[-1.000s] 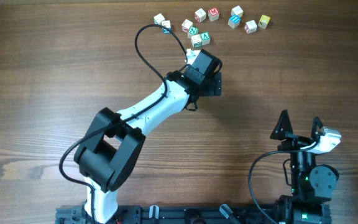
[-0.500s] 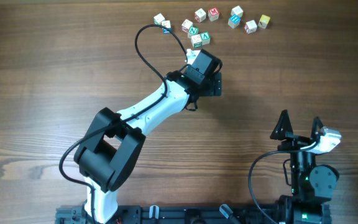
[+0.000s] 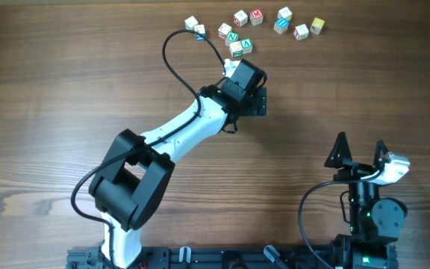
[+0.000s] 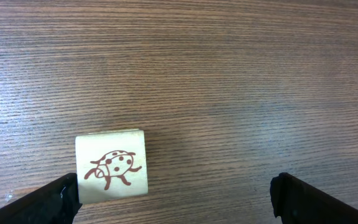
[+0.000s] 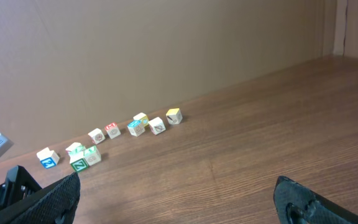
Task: Form a tower
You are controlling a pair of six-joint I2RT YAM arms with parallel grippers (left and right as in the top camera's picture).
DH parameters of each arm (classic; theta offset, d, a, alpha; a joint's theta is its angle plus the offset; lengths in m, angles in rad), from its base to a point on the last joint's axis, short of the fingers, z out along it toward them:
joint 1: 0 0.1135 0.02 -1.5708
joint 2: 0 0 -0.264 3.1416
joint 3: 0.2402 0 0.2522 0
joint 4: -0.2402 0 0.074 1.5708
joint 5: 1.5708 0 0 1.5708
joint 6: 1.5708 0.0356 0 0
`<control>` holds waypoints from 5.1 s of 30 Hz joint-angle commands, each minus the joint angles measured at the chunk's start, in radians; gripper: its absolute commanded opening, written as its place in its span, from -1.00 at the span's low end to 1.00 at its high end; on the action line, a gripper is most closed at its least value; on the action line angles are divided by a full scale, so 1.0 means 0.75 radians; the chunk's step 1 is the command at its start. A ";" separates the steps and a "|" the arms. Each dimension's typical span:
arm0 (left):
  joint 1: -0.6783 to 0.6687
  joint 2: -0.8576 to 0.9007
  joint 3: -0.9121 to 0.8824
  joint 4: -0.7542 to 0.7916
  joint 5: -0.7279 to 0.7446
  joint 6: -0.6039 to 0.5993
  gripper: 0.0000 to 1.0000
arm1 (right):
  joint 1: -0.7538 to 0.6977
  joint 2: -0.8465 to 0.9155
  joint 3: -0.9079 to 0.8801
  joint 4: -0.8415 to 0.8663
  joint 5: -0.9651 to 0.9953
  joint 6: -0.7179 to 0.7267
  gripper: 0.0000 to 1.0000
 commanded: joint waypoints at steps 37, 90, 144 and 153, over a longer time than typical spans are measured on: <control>0.360 -1.158 -0.006 -0.884 -0.431 -0.010 1.00 | -0.007 -0.001 -0.002 0.003 -0.012 -0.018 0.99; 0.464 -1.250 -0.251 -1.055 -0.444 -0.324 1.00 | -0.002 1.294 1.057 -0.201 -0.636 0.098 0.99; 0.463 -1.250 -0.251 -1.063 -0.429 -0.323 1.00 | 0.303 1.987 1.561 -0.362 -0.344 -0.031 0.99; 0.463 -1.250 -0.251 -1.064 -0.404 -0.323 1.00 | 0.303 1.987 1.561 -0.405 -0.344 -0.031 1.00</control>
